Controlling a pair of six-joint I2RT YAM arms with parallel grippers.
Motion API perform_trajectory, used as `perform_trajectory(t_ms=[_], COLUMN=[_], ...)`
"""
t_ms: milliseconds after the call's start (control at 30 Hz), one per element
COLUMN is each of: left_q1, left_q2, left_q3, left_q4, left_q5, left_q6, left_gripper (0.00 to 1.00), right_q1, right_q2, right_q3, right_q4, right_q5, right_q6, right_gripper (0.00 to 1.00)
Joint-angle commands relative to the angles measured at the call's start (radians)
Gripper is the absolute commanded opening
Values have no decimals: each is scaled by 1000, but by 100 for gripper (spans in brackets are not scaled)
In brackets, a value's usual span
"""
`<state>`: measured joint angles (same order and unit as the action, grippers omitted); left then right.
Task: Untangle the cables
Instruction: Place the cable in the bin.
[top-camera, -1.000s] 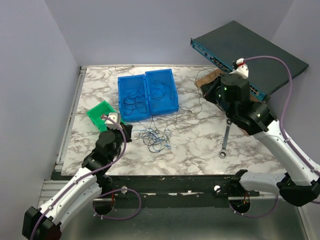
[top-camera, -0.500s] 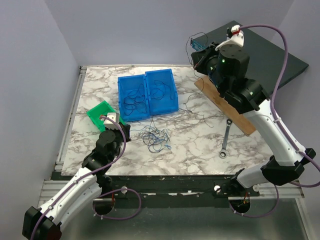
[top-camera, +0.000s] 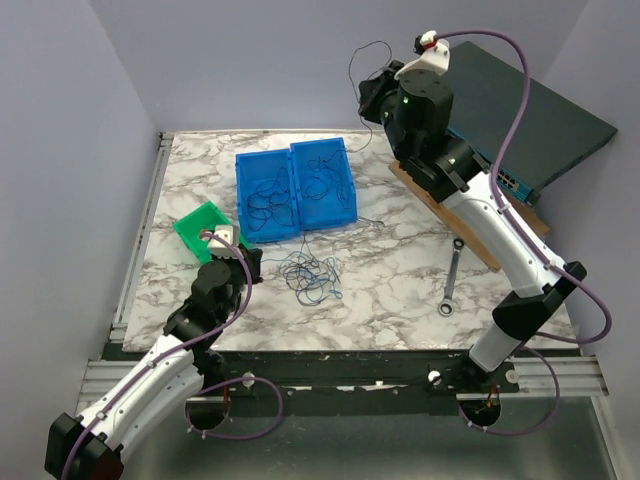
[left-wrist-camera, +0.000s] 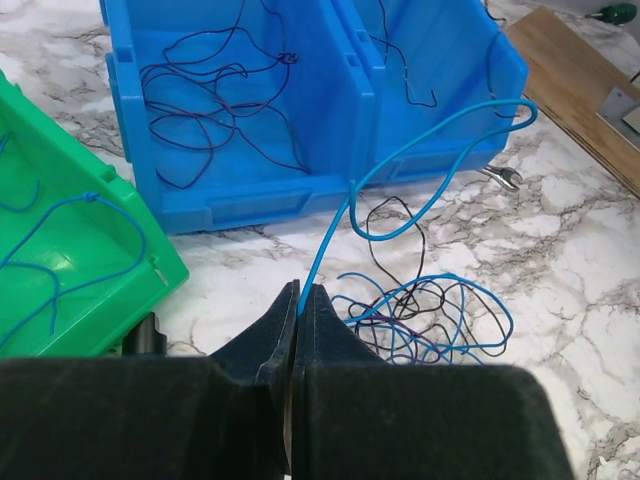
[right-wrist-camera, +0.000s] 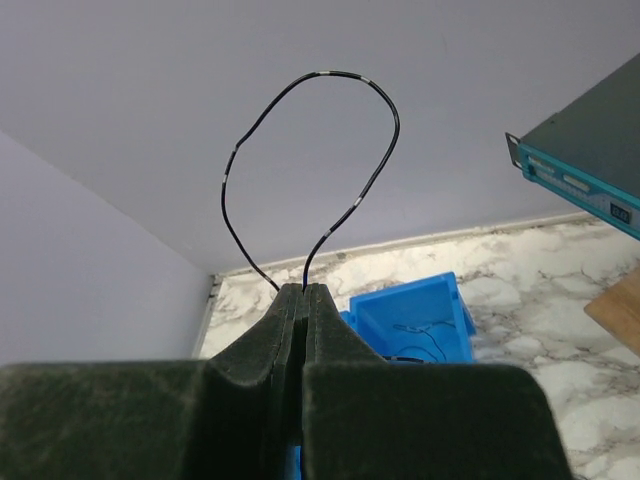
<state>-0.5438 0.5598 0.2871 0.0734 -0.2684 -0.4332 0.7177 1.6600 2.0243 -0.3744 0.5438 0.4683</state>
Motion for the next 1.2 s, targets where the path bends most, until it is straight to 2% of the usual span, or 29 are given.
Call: perform_trajectory(t_ms=[0,300,700,1167], left_q1=[-2,-2,-2,-3], left_q2=[-31,-23,-30,-26], left_q3=[-26,-23,-26,-31], left_q4=[50,46,49,61], left_q5=[46,41,44,53], left_q6=[16,20,21,24], left_gripper=[0,0,0,0], right_q1=[-11,-28,-126,-133], right_q2=[33,168,214,239], right_q3=[3,-14,-233,-465], right_q4=[191,289,342,438], right_q5=[17,-43,-201,-341], right_q6=[-44,-37,90,41], right_gripper=[1,1,1,1])
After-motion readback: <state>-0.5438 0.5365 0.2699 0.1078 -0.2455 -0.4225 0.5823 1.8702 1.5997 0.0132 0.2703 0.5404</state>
